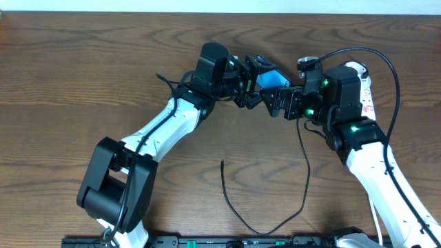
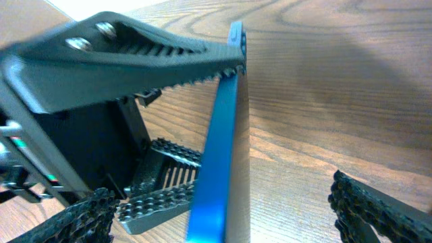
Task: Plug charger to phone and switch on socket
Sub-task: 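Close the right gripper on the phone's edge beside the left gripper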
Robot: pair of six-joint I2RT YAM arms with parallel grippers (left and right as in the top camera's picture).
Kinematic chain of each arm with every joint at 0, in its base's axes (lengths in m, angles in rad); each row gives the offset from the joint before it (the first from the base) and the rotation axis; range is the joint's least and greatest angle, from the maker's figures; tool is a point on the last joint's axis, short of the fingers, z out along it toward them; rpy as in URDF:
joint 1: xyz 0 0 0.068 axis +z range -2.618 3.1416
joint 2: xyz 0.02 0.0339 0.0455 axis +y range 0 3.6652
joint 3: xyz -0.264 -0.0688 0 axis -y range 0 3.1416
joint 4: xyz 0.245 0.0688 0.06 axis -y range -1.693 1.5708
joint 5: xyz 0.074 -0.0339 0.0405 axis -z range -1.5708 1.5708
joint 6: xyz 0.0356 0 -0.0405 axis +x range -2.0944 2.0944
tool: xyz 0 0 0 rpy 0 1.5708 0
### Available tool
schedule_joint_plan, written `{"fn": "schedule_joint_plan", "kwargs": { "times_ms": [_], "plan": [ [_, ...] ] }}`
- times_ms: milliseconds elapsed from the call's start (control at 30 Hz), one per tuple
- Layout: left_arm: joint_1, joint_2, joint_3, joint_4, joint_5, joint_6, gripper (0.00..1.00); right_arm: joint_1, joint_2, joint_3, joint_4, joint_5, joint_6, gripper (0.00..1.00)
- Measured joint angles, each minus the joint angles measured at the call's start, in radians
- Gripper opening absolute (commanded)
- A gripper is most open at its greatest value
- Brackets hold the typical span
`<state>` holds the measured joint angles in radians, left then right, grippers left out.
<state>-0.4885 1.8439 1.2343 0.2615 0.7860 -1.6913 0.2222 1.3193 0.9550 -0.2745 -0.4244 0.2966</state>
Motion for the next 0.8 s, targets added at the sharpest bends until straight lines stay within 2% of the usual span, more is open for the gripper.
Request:
{"fn": "schedule_joint_plan", "kwargs": {
  "times_ms": [267,633,800],
  "plan": [
    [0.0,0.0,0.0,0.004,0.017,-0.011,0.07,0.0,0.034,0.0,0.0,0.003,-0.002,0.99],
    [0.0,0.0,0.0,0.004,0.021,-0.011,0.07,0.0,0.034,0.0,0.0,0.003,-0.1,0.96],
    [0.0,0.0,0.0,0.004,0.02,-0.011,0.07,0.0,0.034,0.0,0.0,0.003,-0.125,0.91]
  ]
}}
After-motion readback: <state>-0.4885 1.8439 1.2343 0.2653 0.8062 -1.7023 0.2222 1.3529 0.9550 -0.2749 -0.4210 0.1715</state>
